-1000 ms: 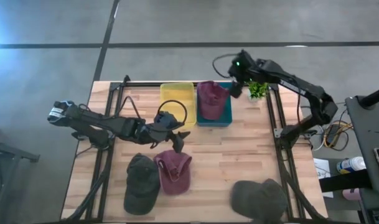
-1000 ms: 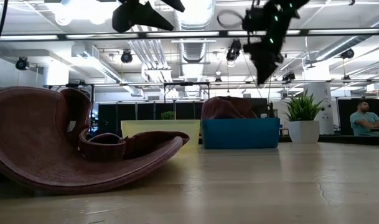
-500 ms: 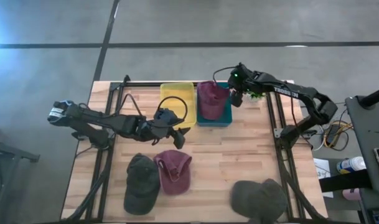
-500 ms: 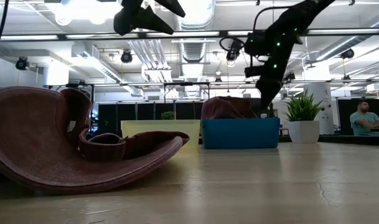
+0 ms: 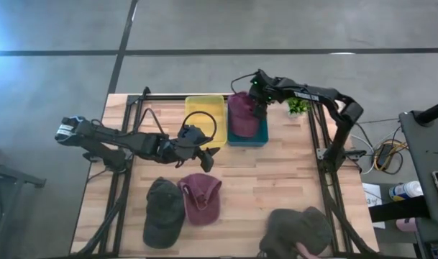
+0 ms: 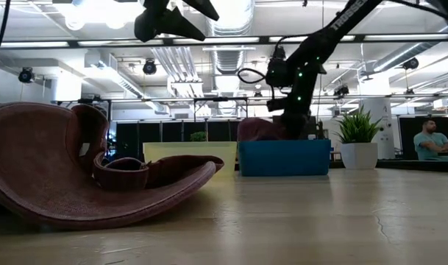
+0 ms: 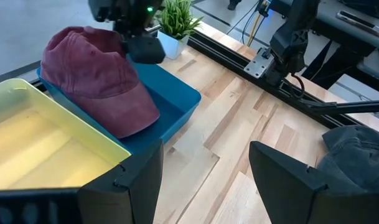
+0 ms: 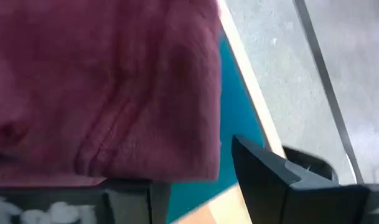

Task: Sort caps
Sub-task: Put the left red cap into the blue bin, then put the red cap into the blue bin

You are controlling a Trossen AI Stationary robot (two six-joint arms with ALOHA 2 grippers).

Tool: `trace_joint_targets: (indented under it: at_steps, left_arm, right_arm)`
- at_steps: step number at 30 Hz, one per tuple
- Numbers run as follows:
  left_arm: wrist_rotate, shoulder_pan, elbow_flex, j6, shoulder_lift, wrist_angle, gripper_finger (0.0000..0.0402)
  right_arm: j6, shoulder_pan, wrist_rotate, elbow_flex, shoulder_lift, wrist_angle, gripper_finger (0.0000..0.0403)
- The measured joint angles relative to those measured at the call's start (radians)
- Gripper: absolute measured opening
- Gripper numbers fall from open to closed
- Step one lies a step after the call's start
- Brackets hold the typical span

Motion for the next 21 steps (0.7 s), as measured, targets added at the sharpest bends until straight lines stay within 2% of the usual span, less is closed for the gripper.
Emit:
trace_joint_targets:
  at_steps: [6, 13, 16, 19, 21]
  left_arm:
    - [0.002, 0.000, 0.000, 0.000, 0.000, -0.006, 0.0231]
    - [0.053, 0.004, 0.000, 0.024, 0.000, -0.168, 0.0231]
    - [0.152, 0.004, 0.000, 0.080, 0.000, -0.265, 0.0231]
    - [0.326, -0.007, 0.000, 0.135, 0.007, -0.334, 0.0231]
    - [0.403, -0.023, 0.000, 0.151, 0.023, -0.355, 0.0231]
  right_arm:
    - [-0.025, 0.000, 0.004, 0.052, 0.046, -0.093, 0.0161]
    - [-0.031, 0.000, -0.001, 0.028, -0.077, -0.147, 0.0163]
    - [-0.021, 0.006, -0.010, 0.010, -0.159, -0.149, 0.0167]
    - [0.014, 0.017, -0.075, -0.002, -0.247, -0.163, 0.0170]
    - [0.040, 0.037, -0.117, -0.012, -0.311, -0.164, 0.0171]
